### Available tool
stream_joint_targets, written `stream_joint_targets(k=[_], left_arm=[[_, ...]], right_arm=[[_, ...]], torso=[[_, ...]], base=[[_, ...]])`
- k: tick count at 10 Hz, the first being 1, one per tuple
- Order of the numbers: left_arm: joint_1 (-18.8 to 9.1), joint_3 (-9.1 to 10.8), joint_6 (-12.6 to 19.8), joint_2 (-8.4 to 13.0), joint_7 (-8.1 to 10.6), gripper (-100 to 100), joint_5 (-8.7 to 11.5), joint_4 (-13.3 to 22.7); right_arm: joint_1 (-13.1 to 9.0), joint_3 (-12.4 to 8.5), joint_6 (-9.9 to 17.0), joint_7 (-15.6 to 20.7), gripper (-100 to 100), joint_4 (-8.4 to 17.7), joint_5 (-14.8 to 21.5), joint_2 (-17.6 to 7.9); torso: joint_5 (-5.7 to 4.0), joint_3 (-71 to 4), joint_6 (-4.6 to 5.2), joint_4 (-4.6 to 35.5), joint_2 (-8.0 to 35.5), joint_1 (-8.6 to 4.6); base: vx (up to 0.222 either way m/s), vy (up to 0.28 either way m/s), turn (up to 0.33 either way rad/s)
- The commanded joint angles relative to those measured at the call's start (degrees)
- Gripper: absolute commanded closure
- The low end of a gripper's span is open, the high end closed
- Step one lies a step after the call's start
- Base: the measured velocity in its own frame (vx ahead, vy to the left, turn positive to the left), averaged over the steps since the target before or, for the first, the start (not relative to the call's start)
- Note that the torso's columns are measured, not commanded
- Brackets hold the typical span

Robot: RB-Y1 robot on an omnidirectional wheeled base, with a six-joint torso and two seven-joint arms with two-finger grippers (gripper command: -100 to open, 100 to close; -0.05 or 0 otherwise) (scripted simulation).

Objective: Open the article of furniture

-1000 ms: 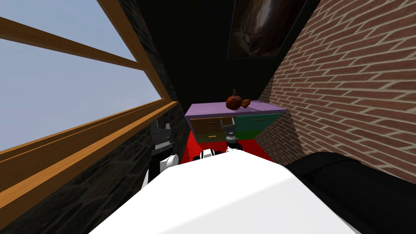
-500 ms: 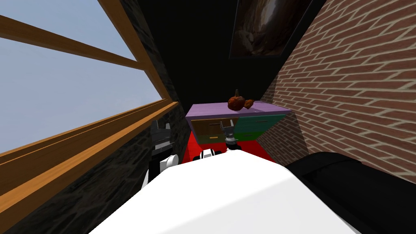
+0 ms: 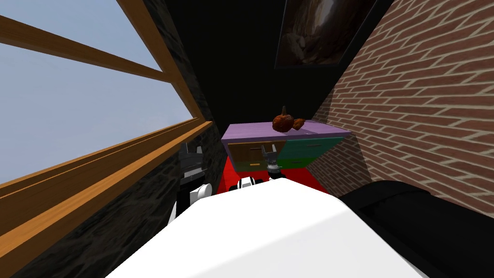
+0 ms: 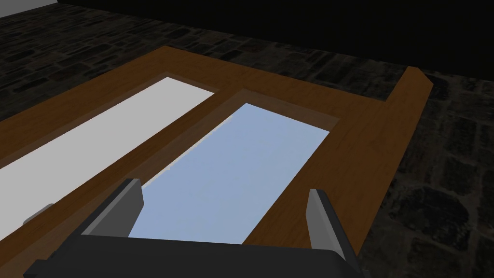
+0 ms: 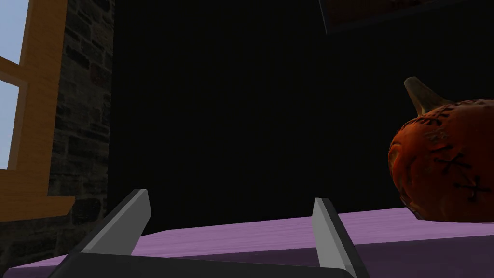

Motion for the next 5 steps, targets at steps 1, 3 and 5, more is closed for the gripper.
stream_joint_targets(k=[1, 3, 5], left_arm=[[0.00, 0.00, 0.00, 0.00, 0.00, 0, 0.00, 0.00], [0.00, 0.00, 0.00, 0.00, 0.00, 0, 0.00, 0.00], [0.00, 0.00, 0.00, 0.00, 0.00, 0, 0.00, 0.00]], right_arm=[[-0.11, 0.72, -0.67, -3.48, -100, 0.59, -1.25, -0.45], [-0.53, 2.24, -1.91, -7.30, -100, 2.17, -3.83, -1.30], [-0.99, 3.70, -3.06, -10.76, -100, 3.74, -6.39, -2.10]], torso=[[0.01, -0.01, 0.01, 0.00, 0.02, -0.01], [-0.02, 0.03, 0.00, 0.01, 0.04, -0.06], [0.00, 0.01, 0.00, 0.00, 0.03, -0.02]], base=[[0.022, 0.021, 0.000], [0.053, 0.030, 0.029], [0.050, 0.041, 0.026]])
